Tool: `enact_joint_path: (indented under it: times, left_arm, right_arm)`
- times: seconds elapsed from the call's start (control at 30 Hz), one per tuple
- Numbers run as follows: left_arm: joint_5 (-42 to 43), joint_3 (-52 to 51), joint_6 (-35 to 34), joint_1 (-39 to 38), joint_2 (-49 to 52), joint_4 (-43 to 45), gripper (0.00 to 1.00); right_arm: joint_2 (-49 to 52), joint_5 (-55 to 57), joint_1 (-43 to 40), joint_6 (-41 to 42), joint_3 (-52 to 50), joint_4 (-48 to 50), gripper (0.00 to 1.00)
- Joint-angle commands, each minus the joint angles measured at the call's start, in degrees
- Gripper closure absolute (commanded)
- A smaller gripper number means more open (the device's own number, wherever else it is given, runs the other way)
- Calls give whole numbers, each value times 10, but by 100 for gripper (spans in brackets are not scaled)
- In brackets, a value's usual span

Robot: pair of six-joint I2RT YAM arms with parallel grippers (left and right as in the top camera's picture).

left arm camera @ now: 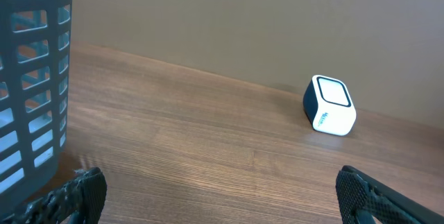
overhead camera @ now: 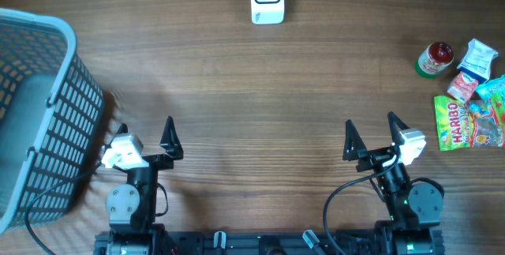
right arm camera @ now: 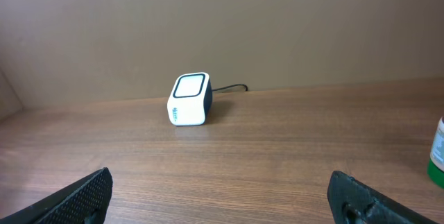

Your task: Scan the item barcode

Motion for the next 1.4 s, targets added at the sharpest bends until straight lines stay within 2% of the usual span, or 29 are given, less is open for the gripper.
enact_joint_path:
  times: [0.0, 0.53, 1.27, 1.37]
  left_arm:
    - [9, -5, 13, 4, -5, 0, 0]
    - [41, -5, 69, 4, -5, -3, 0]
    - [41, -5, 69, 4, -5, 0, 0]
    - [41, -5, 69, 4, -5, 0, 0]
  right_arm:
    - [-6, 6, 2, 3, -1, 2, 1]
    - [-6, 6, 2, 3, -1, 2, 0]
    - [-6, 27, 2, 0, -1, 0, 0]
    - [-1, 26, 2, -48, -1, 0, 0]
